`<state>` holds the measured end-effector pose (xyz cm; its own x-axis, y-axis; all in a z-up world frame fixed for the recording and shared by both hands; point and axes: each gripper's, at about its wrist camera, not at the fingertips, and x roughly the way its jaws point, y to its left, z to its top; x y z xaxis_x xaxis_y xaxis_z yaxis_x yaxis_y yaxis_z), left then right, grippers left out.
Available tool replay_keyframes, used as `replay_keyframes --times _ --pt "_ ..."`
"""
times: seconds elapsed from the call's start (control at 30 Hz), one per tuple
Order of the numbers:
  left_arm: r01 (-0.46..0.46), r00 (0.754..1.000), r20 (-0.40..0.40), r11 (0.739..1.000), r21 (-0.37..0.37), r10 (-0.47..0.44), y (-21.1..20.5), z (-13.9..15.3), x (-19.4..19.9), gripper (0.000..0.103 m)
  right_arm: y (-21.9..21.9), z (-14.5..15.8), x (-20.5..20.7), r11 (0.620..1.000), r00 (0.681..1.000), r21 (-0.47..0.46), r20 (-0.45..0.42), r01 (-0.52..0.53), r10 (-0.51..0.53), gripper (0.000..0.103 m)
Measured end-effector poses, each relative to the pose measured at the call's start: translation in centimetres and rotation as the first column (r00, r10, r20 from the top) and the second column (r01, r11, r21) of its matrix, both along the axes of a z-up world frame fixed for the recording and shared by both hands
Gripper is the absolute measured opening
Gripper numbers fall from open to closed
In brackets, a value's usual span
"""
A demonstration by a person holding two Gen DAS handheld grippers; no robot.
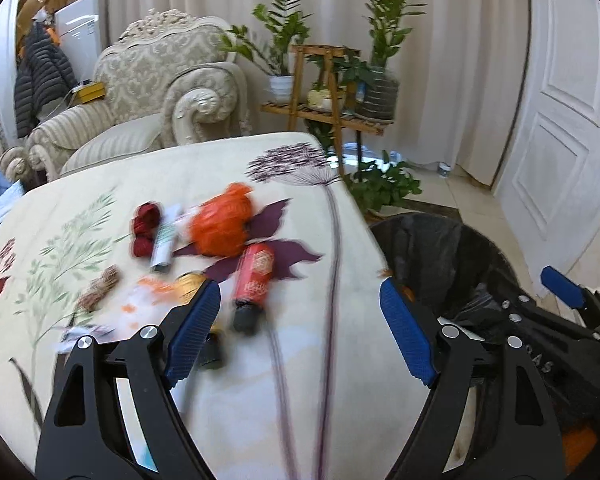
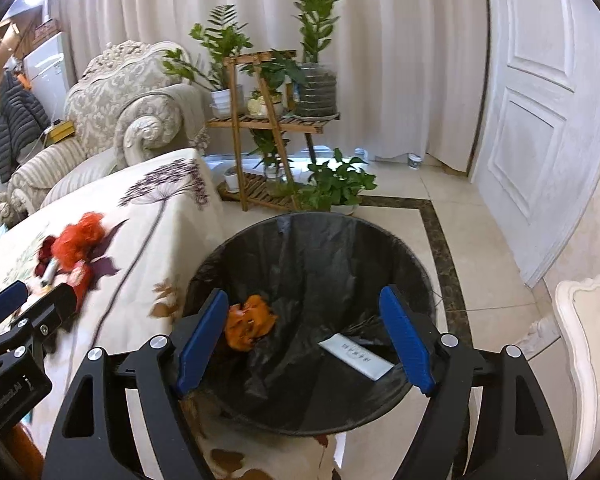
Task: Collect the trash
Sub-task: 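Grasp the teal-and-white bottle with the left tool, then grasp the red can with the right tool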
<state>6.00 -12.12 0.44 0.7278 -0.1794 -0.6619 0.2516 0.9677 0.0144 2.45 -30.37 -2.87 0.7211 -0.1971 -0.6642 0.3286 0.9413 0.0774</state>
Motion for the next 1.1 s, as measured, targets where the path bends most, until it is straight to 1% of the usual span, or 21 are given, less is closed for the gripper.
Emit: replay_keyframes --times 0.23,0.33,0.37,0.43,0.5,0.53,0.63,0.73,0.77,0.8,1.0,1.1 --pt "-0.070 0.997 -0.025 0.997 0.028 0.071 4.6 -1.1 -1.4 0.080 4.0 -0.3 -0.9 0.997 0.997 -0.004 -0.008 -0.080 0.080 0.076" --pt "-0.090 0.994 -0.055 0.995 0.039 0.092 6.5 -2.1 -1.9 0.080 5.2 -0.5 -1.1 0.995 0.995 -0.002 -0.015 -0.101 0.101 0.076" --pt "-0.094 0.993 -0.070 0.995 0.043 0.097 7.1 -2.6 -2.1 0.078 5.5 -0.6 -1.1 0.994 0.994 0.000 -0.017 -0.108 0.108 0.076" --pt "-0.093 0.991 -0.094 0.994 0.049 0.097 7.7 -3.2 -2.4 0.071 6.2 -0.7 -1.2 0.993 0.992 0.000 -0.022 -0.121 0.121 0.076" --pt "-0.086 0.988 -0.124 0.995 0.059 0.092 8.2 -3.9 -2.5 0.060 6.9 -0.8 -1.3 0.991 0.991 -0.001 -0.025 -0.133 0.133 0.076" --pt "-0.080 0.987 -0.138 0.995 0.058 0.088 8.3 -4.2 -2.5 0.059 7.2 -0.8 -1.2 0.990 0.990 -0.003 -0.027 -0.142 0.142 0.076" --pt "-0.070 0.987 -0.141 0.997 0.034 0.074 8.6 -4.3 -2.6 0.054 8.0 -0.7 -1.3 0.987 0.987 -0.006 -0.028 -0.159 0.159 0.076" --pt "-0.048 0.990 -0.130 0.999 0.019 0.050 8.5 -4.4 -2.7 0.036 8.6 -0.7 -1.2 0.985 0.985 -0.009 -0.028 -0.173 0.172 0.076" --pt "-0.033 0.991 -0.127 0.999 0.007 0.034 8.5 -4.4 -2.8 0.025 8.8 -0.6 -1.2 0.984 0.984 -0.009 -0.028 -0.176 0.176 0.076" --pt "-0.017 0.992 -0.129 1.000 -0.013 0.015 8.6 -4.4 -2.8 0.019 9.0 -0.6 -1.1 0.984 0.983 -0.008 -0.027 -0.180 0.180 0.076" --pt "-0.022 0.992 -0.124 0.999 -0.049 0.016 9.2 -4.2 -2.9 0.015 9.9 -0.4 -0.7 0.979 0.979 -0.012 -0.027 -0.204 0.204 0.076" --pt "-0.020 0.994 -0.109 0.996 -0.087 0.010 9.8 -3.5 -3.1 0.015 10.4 -0.2 -0.3 0.976 0.976 -0.017 -0.027 -0.218 0.217 0.076"
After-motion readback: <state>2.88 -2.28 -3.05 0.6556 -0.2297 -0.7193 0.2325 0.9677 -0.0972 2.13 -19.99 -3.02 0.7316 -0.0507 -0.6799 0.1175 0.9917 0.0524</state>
